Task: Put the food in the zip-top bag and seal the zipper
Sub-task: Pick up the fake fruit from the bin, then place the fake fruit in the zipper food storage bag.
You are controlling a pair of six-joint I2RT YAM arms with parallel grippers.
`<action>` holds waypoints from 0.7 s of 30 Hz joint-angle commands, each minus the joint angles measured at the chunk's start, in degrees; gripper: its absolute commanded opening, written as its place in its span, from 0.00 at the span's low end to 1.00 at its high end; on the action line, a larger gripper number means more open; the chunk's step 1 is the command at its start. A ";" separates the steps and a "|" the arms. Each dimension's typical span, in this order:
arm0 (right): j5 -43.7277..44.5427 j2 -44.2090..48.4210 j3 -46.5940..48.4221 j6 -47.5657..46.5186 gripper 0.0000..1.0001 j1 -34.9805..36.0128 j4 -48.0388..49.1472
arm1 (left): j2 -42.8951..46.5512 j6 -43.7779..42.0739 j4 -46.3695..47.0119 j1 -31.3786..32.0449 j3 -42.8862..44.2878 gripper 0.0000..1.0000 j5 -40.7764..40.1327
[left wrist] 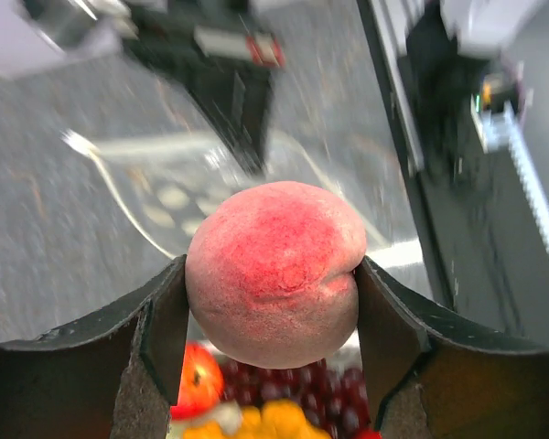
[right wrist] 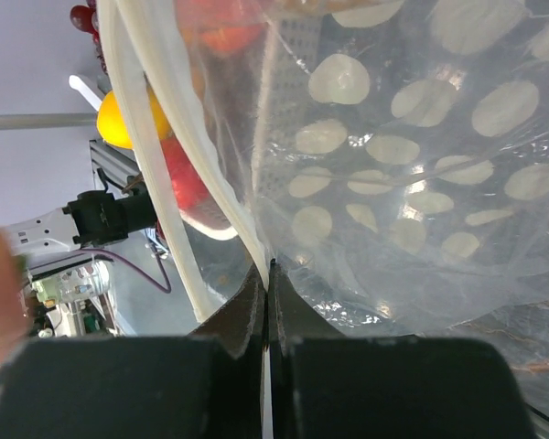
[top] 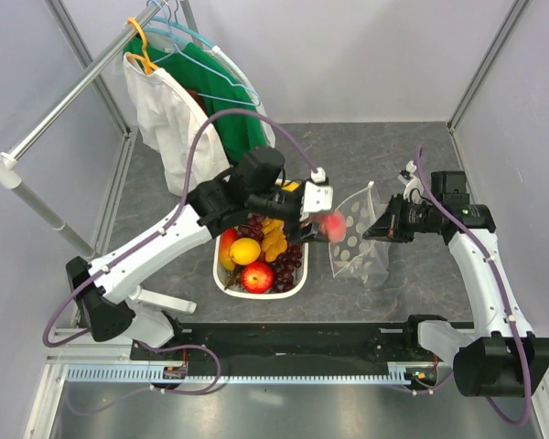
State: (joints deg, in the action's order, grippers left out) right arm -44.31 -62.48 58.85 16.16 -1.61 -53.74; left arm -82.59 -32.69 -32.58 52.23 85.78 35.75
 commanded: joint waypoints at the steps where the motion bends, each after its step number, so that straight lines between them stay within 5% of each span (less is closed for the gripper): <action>1: -2.53 1.74 0.30 0.80 0.00 0.11 0.91 | -6.68 13.26 7.17 0.42 6.76 0.32 2.40; 16: -6.92 3.07 1.44 2.82 0.00 0.20 1.44 | -16.38 12.30 3.50 0.77 9.93 0.35 -15.61; 21: -12.98 2.36 1.62 8.85 0.00 0.11 7.75 | -14.54 8.43 -1.78 1.47 11.08 0.65 -17.99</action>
State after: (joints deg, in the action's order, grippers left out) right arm -50.92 -60.20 58.89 19.42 -1.61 -52.71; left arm -100.33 -20.47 -30.37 52.80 94.43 22.02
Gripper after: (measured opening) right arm 0.011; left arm 0.694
